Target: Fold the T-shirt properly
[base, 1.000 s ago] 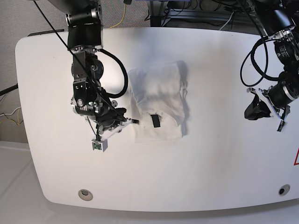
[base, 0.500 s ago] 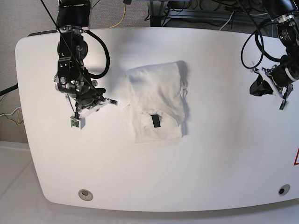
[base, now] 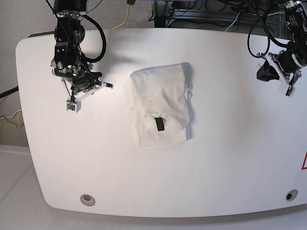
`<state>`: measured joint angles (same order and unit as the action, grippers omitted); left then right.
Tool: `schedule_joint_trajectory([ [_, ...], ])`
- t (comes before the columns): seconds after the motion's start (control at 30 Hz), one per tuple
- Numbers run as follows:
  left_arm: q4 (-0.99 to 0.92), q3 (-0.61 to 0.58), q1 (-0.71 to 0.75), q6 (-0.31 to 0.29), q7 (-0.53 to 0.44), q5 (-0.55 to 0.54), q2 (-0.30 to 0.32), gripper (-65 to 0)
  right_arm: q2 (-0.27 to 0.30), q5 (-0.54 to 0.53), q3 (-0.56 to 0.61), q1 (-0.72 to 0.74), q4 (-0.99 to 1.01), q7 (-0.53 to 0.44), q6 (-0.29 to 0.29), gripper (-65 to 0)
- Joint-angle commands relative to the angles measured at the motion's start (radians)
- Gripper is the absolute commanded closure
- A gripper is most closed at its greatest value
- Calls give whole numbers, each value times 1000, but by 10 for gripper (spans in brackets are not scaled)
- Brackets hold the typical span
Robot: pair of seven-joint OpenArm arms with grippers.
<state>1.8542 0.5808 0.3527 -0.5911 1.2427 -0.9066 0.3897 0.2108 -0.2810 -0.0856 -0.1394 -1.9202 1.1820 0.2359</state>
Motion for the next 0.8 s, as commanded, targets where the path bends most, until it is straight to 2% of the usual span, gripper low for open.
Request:
schedule_joint_trajectory([
  [0.0, 15, 8, 24, -2, -13, -15, 18, -31, 20, -2, -13, -18, -35, -14, 0, 0],
  [0.2, 15, 8, 70, -2, -14, -15, 16, -31, 26, -2, -46, -72, -58, -14, -8, 0],
  [0.47, 15, 1, 124, 0, -44, -13, 15, -31, 25, -2, -148, -115, -58, -14, -111, 0],
  [0.77, 15, 1, 150, 1, -50, 14, 15, -31, 26, 4, -262, -179, -58, -14, -198, 0],
])
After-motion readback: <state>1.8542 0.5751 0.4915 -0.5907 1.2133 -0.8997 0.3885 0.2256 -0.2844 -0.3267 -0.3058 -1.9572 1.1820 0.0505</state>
